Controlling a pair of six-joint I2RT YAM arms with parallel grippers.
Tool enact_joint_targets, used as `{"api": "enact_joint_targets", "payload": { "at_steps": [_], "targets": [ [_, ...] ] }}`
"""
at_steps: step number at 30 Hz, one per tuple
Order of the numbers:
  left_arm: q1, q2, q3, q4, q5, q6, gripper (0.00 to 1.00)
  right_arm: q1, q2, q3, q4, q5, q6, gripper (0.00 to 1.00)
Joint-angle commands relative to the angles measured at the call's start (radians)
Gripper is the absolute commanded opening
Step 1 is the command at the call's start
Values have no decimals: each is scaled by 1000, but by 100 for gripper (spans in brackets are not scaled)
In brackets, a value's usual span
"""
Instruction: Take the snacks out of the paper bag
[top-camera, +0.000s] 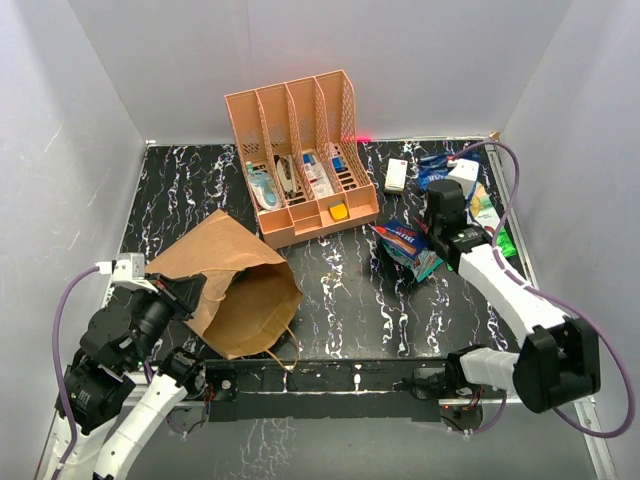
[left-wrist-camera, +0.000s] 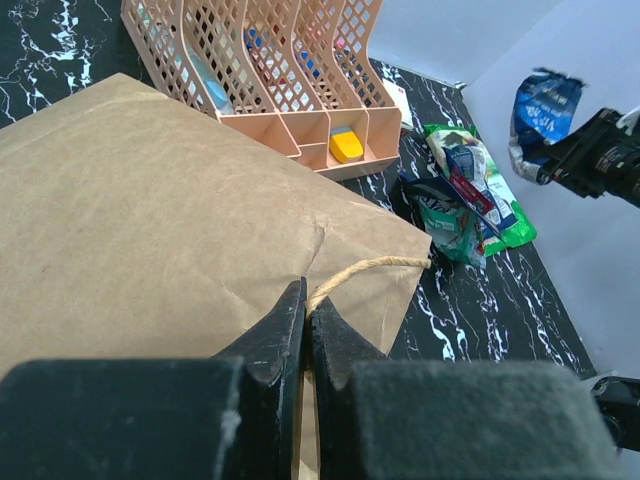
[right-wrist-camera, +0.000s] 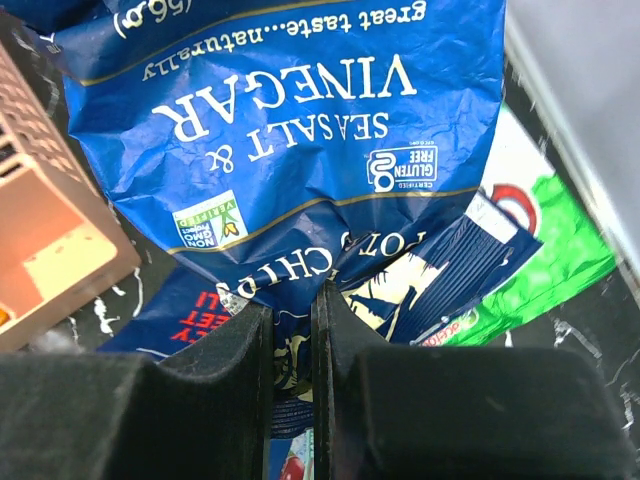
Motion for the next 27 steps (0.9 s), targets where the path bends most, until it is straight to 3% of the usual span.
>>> {"api": "enact_joint_targets", "payload": {
  "at_steps": [1,5,9,12,14,16,24,27],
  "targets": [
    [6,0,-6,18,12,12,0,-101,45,-21,-28,-194,166,8],
    [6,-6,-9,19,12,13,0,-154,52,-93,-3,-275,219,9],
    [6,-11,-9,20,14,14,0,-176,38,-139,11,-301,235,17],
    [6,-21,-9,20,12,14,0,-182,3,-150,2,-298,226,38],
    [6,-27,-9,23,17,16,0,-184,-41,-147,-1,-306,205,61],
    [6,-31,-8,25,20,18,0,-183,-89,-138,4,-342,163,71],
    [6,-38,35,-1,23,15,0,-160,-199,-89,79,-771,57,78],
    [6,-57,49,-25,2,-7,0,-20,-222,-102,187,-834,8,78]
  ]
}}
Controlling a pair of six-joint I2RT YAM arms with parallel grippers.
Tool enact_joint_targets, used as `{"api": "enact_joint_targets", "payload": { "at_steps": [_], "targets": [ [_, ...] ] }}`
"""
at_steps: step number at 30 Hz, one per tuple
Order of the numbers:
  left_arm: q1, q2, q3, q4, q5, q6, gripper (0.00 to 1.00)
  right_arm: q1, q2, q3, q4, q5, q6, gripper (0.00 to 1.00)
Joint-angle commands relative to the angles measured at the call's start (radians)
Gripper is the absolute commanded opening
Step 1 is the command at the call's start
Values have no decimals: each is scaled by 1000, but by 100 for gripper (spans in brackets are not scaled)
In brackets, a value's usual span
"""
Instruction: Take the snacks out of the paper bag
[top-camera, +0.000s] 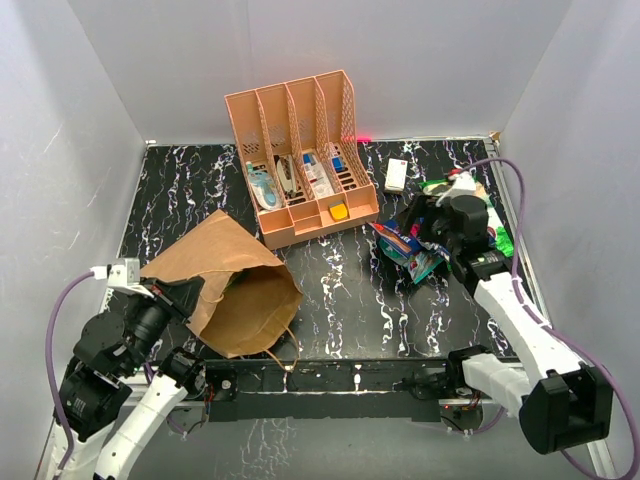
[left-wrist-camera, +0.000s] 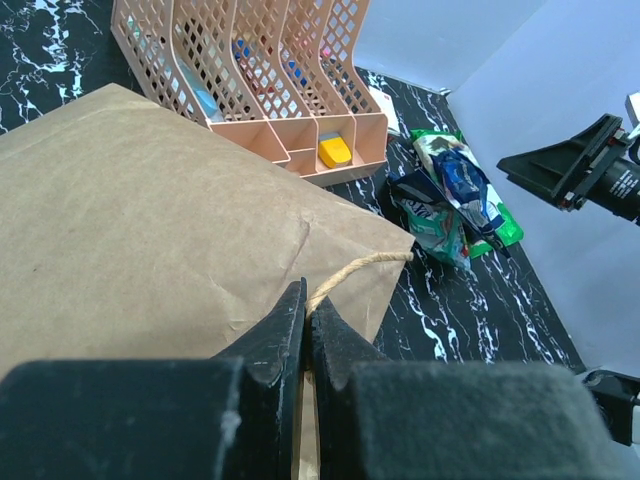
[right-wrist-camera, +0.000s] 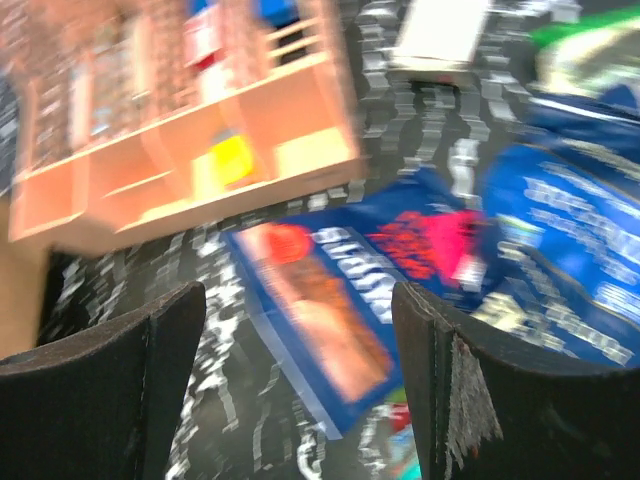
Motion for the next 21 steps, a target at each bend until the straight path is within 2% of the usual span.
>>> {"api": "enact_joint_targets", "payload": {
  "at_steps": [1,5,11,17,21],
  "targets": [
    [6,-34,49,-22,-24,-22,0,214,-46,23,222,-182,-122,78],
    [7,-45,48,-26,-30,-31,0,546,-31,-46,407,-124,-333,79],
    [6,-47,37,-25,-40,-19,0,916,92,-44,557,-79,-701,81],
    [6,-57,26,-18,-28,-14,0,1103,334,101,544,-5,-992,82],
    [6,-57,21,-7,-9,-7,0,1124,441,139,632,-33,-1130,85]
  ]
}}
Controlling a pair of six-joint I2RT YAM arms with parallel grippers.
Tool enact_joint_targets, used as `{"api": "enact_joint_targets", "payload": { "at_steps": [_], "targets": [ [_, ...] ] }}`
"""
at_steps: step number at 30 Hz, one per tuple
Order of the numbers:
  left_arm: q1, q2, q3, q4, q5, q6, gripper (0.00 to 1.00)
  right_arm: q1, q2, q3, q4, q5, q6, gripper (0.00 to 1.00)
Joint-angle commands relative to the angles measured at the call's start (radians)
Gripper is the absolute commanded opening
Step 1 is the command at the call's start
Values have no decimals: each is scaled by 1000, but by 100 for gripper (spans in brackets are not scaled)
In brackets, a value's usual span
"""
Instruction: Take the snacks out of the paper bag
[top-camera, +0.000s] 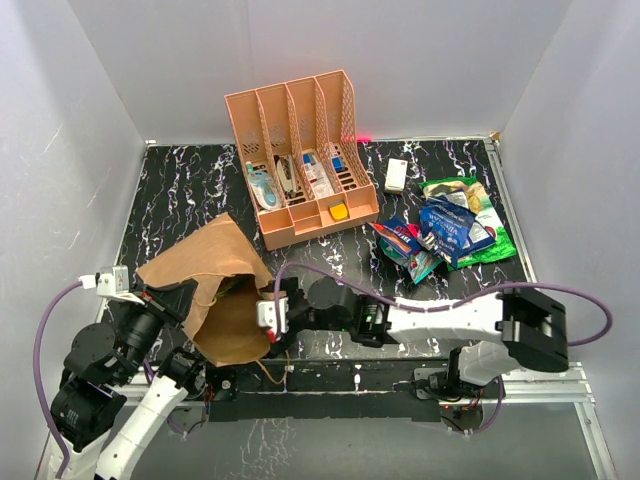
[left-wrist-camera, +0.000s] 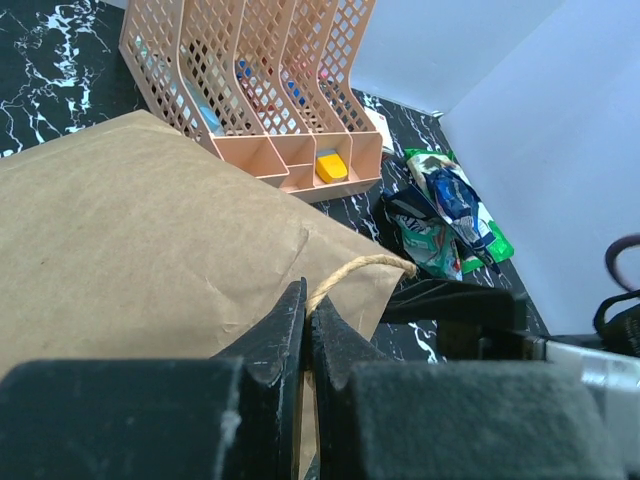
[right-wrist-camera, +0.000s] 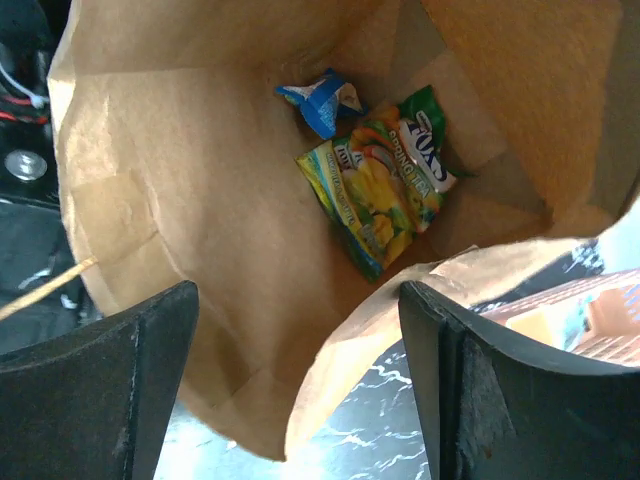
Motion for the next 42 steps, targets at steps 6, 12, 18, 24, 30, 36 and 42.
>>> {"api": "enact_joint_targets", "payload": {
  "at_steps": [6,12,18,24,30,36,42],
  "targets": [
    [4,-23,-11,33,33,19,0,-14,185,107,168,-117,-436,84],
    [5,-45,-16,37,33,19,0,-33,298,198,74,-221,-552,72],
    [4,-36,-15,38,32,21,0,-22,144,58,175,-64,-355,77],
    [4,-24,-16,42,47,24,0,79,-40,-5,-22,20,-353,78],
    [4,-33,-18,45,58,27,0,149,-8,3,104,-72,-388,78],
    [4,-39,-18,46,60,28,0,70,250,107,230,-89,-530,75],
    [4,-50,-19,49,67,31,0,9,489,253,305,-56,-626,74]
  ]
}}
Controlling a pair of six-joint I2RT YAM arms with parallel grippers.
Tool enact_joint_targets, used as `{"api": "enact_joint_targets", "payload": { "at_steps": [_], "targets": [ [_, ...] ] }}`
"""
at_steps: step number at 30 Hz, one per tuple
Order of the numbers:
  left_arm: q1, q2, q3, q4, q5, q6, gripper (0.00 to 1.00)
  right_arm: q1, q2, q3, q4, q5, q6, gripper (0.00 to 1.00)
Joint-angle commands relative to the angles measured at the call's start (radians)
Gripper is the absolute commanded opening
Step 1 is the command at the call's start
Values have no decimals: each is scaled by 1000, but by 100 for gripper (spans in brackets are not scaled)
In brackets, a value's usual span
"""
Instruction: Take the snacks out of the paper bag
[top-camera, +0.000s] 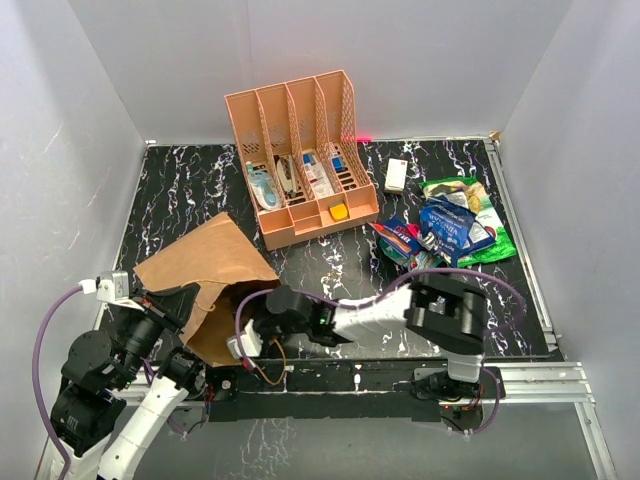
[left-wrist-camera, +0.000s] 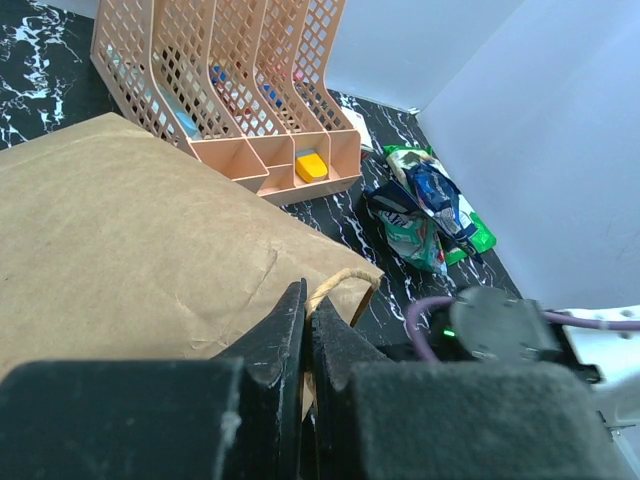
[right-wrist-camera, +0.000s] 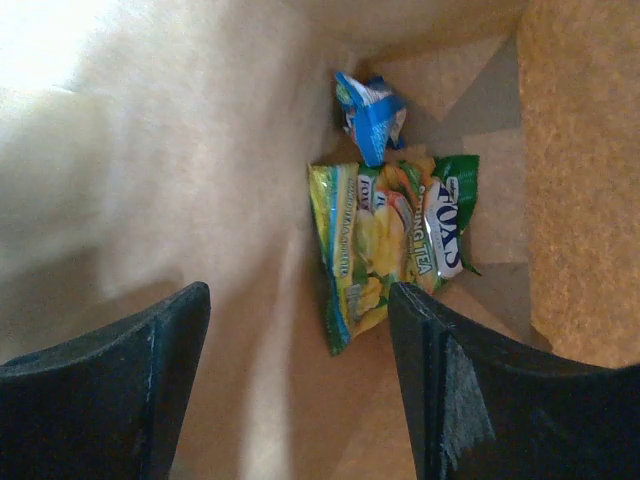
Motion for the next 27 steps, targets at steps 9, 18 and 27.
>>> {"api": "enact_joint_targets", "payload": {
  "at_steps": [9,18,27],
  "targets": [
    [2,-8,2,41,43,27,0,-71,365,335,182,93,-180,74],
    [1,-15,3,42,54,30,0,-117,561,526,199,195,-252,71],
    [2,-15,6,36,47,27,0,-146,661,642,389,195,-249,35]
  ]
}}
